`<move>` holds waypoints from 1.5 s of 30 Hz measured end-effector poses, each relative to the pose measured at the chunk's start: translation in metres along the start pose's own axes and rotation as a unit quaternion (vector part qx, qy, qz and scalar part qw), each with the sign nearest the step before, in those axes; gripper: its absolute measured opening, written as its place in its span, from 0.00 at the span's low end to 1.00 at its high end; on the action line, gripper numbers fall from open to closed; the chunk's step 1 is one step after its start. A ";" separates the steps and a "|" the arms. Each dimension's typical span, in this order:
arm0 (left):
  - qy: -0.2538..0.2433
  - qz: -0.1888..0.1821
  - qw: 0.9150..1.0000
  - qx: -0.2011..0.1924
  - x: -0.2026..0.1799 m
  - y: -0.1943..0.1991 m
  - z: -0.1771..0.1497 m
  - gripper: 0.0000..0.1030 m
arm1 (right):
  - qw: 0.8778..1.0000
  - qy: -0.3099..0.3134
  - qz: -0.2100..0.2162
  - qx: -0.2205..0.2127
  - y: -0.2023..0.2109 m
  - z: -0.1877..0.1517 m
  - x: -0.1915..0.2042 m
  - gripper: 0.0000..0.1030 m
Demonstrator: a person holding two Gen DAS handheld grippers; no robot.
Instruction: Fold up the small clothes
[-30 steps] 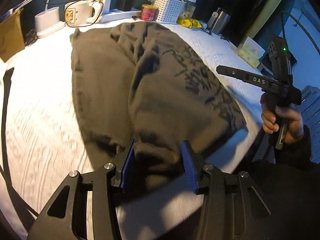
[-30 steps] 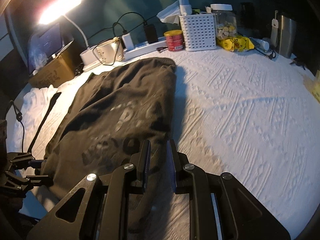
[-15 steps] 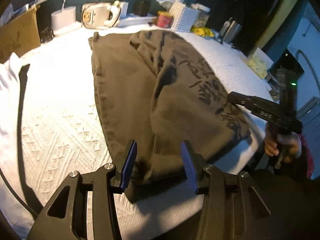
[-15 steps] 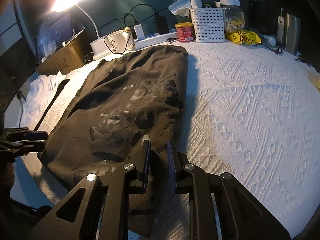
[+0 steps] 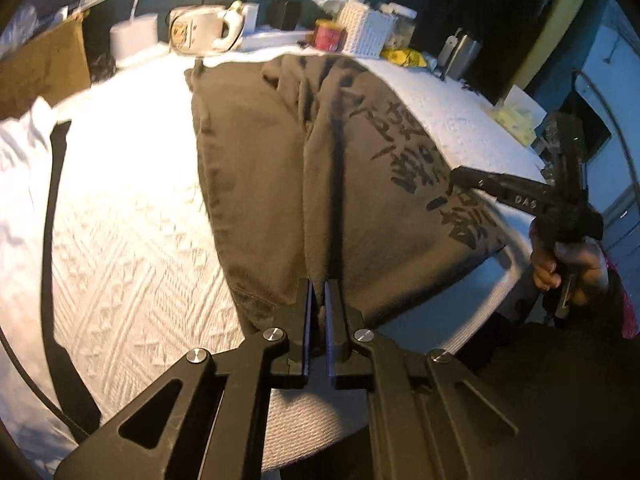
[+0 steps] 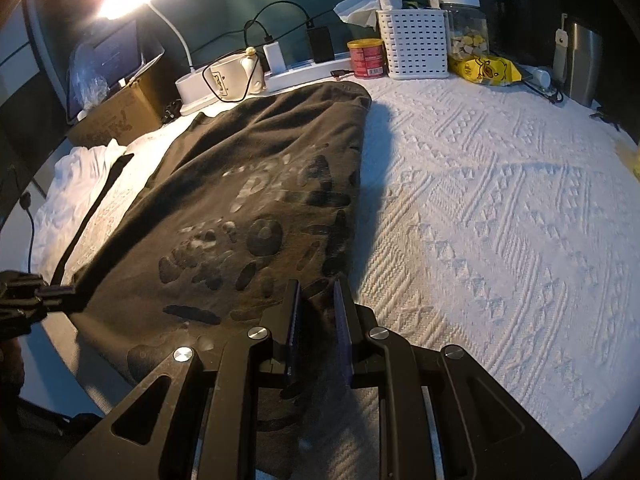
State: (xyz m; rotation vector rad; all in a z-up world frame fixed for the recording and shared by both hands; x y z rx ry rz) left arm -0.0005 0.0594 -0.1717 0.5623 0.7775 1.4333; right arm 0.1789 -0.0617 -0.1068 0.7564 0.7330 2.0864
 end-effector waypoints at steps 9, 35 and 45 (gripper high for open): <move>-0.003 -0.012 1.000 0.016 -0.002 0.003 0.003 0.06 | 1.000 0.005 -0.004 0.011 -0.002 0.001 -0.001 0.18; 0.044 0.042 0.998 -0.031 0.024 -0.028 0.095 0.11 | 1.000 0.005 0.004 0.015 -0.027 0.043 -0.016 0.48; 0.043 0.032 0.997 -0.051 0.029 -0.066 0.145 0.45 | 1.000 -0.001 0.003 0.015 -0.050 0.073 -0.032 0.48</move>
Point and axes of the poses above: each gripper's, at about its wrist camera, not at the fingertips, and y roughly against the way its jaws point, x to its left, z to its top, the point moved 7 cm from there along -y, roughly the way its jaws point, and after that the axes turned 7 degrees about -x, right-handed, at the moved point
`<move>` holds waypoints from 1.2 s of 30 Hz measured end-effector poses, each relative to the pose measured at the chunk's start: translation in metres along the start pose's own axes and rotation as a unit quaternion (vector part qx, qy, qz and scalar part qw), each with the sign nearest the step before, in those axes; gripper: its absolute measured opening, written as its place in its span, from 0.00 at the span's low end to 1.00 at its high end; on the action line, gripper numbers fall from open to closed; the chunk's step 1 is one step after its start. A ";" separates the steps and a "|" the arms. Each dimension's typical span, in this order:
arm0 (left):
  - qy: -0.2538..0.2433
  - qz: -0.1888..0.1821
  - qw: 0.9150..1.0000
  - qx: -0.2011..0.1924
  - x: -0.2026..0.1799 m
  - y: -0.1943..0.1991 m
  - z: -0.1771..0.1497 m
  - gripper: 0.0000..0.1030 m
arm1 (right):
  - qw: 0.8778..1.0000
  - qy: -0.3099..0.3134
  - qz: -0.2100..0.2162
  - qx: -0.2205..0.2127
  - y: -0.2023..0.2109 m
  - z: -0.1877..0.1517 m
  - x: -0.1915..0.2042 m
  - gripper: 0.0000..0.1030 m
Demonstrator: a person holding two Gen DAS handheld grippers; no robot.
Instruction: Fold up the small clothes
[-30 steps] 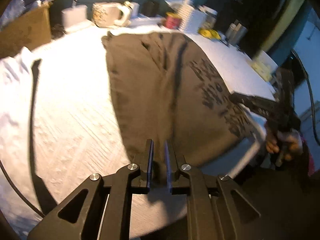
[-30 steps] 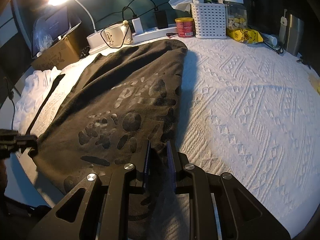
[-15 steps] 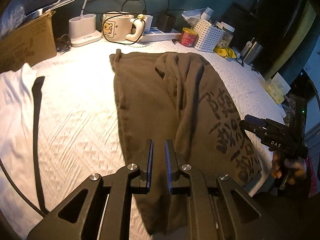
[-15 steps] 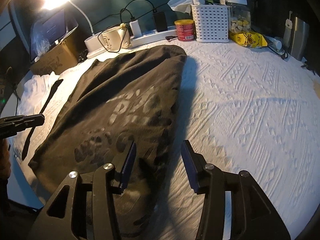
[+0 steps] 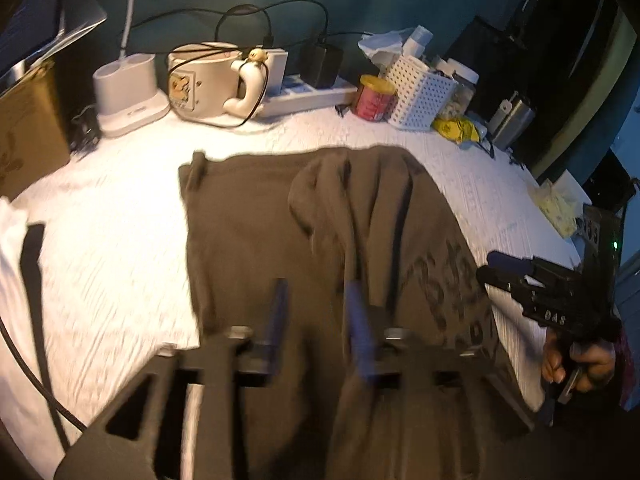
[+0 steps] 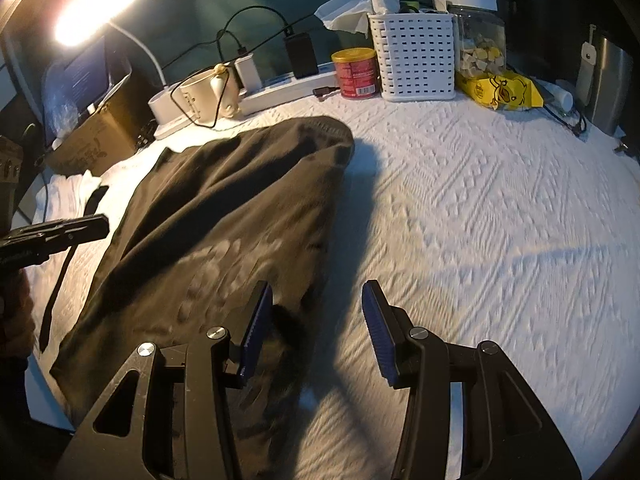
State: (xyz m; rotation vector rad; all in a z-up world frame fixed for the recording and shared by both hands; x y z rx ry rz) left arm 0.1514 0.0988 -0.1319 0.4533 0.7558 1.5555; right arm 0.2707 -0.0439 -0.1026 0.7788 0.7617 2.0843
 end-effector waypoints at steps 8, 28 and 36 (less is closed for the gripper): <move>-0.007 -0.001 1.000 0.001 0.004 -0.044 0.027 0.51 | 1.000 -0.006 -0.005 0.005 -0.018 0.016 -0.011 0.48; -0.019 -0.029 0.998 -0.049 0.018 -0.011 0.052 0.05 | 1.000 -0.006 -0.013 -0.004 -0.056 0.065 -0.020 0.48; -0.015 -0.018 0.999 -0.031 0.042 -0.018 0.045 0.05 | 0.997 -0.069 0.033 0.006 -0.088 0.088 -0.025 0.48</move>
Point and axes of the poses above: each gripper's, at about its wrist camera, not at the fingertips, and y roughly against the way its jaws point, x to its left, z to its top, the point moved 7 cm from there along -y, roughly the way its jaws point, and after that the axes turned 7 degrees about -x, right-handed, at the moved point
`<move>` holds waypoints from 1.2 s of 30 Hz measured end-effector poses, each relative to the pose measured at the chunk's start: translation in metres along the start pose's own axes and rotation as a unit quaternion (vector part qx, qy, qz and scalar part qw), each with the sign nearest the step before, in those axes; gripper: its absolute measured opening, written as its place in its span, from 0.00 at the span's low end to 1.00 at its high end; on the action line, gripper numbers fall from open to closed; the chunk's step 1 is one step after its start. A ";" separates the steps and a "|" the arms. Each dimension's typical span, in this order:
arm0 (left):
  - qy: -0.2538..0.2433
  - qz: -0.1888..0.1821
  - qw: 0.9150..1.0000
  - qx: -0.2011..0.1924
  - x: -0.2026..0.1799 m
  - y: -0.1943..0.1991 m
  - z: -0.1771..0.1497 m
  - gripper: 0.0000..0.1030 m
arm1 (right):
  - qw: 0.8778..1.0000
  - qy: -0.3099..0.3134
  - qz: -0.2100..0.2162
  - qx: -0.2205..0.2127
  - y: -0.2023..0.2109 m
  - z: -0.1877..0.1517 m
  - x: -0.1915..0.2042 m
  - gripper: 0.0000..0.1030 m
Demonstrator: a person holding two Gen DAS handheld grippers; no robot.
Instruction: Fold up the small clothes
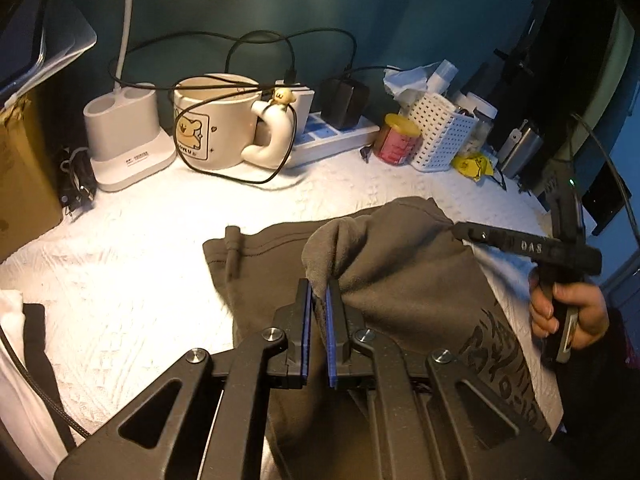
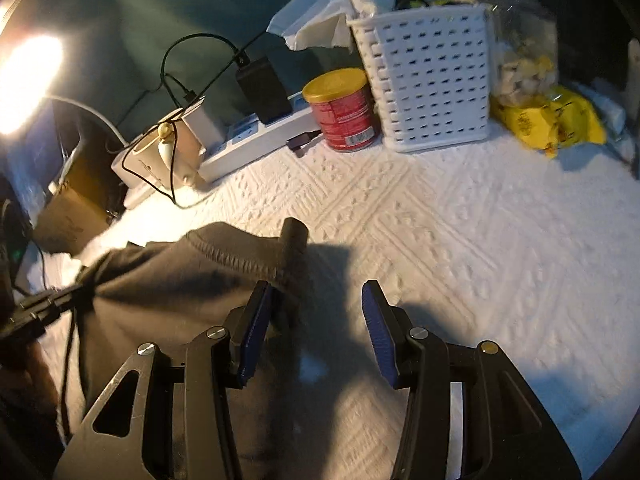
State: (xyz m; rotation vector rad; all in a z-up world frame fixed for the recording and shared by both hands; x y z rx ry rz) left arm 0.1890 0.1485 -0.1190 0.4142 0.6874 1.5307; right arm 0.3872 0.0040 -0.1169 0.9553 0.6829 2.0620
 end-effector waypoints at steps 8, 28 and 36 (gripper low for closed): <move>-0.001 -0.012 1.000 0.015 0.002 -0.013 -0.006 0.05 | 0.999 -0.013 0.049 0.010 -0.020 0.007 0.010 0.18; -0.008 -0.004 1.000 0.023 0.009 -0.017 -0.009 0.05 | 0.996 -0.066 0.057 0.035 -0.022 0.018 -0.015 0.16; 0.006 0.006 0.999 0.036 0.021 -0.013 -0.024 0.05 | 0.990 -0.094 0.091 0.044 -0.025 0.017 -0.012 0.43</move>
Point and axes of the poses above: each gripper's, at about its wrist camera, not at the fingertips, and y roughly against the way its jaws point, x to its left, z to its top, the point moved 7 cm from there along -y, roughly the way its jaws point, and after that the axes turned 7 degrees about -x, right-handed, at the moved point
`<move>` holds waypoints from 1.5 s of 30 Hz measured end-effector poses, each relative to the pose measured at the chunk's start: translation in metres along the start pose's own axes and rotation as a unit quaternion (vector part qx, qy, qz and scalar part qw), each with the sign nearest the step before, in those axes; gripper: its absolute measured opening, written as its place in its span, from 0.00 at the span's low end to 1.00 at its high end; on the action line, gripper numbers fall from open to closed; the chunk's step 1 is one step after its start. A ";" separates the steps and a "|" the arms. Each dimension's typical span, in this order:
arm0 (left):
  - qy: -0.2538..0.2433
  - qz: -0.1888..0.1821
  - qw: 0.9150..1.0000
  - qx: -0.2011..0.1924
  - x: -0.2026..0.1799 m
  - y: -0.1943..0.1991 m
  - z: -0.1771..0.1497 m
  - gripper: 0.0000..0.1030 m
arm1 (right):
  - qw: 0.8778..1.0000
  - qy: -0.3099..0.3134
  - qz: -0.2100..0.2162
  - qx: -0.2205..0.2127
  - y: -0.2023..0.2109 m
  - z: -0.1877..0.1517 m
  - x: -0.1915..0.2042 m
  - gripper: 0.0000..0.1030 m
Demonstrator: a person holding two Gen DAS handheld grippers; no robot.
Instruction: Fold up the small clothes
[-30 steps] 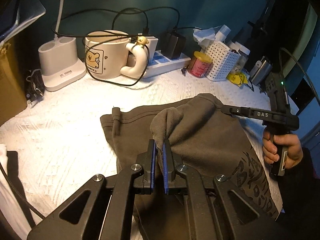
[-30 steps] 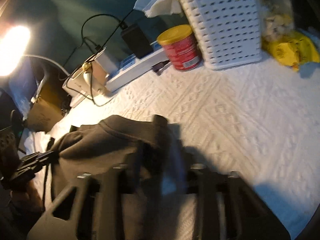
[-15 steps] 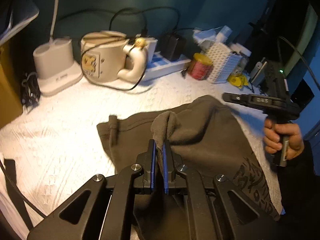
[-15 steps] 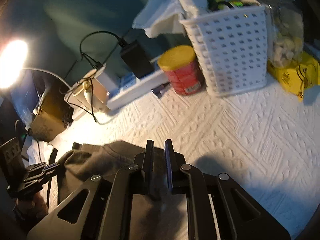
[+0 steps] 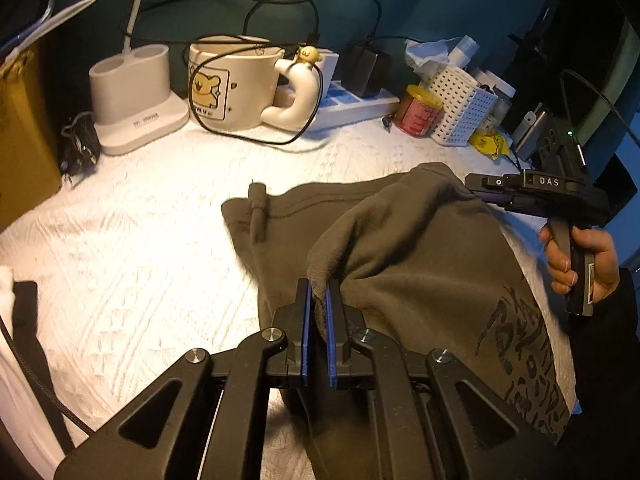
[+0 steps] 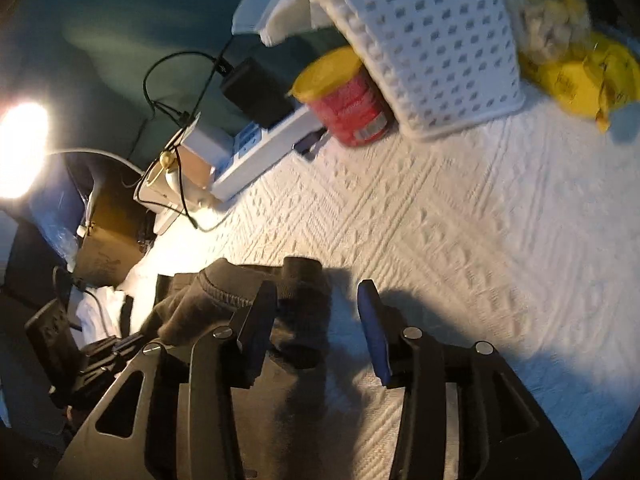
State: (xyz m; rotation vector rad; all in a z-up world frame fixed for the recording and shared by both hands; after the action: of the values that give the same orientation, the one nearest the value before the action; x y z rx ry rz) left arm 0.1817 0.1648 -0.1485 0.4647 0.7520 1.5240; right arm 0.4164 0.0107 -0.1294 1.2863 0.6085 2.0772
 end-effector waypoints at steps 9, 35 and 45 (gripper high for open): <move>-0.002 -0.007 1.000 -0.022 -0.005 0.004 0.013 0.05 | 0.999 0.000 0.039 -0.035 -0.006 0.008 0.015 0.13; 0.041 0.010 0.998 -0.036 -0.005 0.023 0.008 0.07 | 0.989 0.101 -0.084 -0.074 0.041 -0.016 0.026 0.43; 0.047 -0.008 0.998 -0.035 -0.028 0.054 -0.025 0.33 | 0.986 0.110 -0.090 -0.081 0.078 -0.053 0.034 0.43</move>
State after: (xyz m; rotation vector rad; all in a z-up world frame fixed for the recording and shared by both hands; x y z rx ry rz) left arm 0.1289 0.1340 -0.1248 0.3358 0.7720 1.5602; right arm 0.3362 -0.0237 -0.0789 0.8836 0.6124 2.0850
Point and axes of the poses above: each gripper's, at about its wrist camera, not at the fingertips, and y roughly against the way its jaws point, x to its left, z to its top, the point moved 7 cm from there along -y, roughly the way its jaws point, and after that the axes turned 7 degrees about -x, right-handed, at the moved point
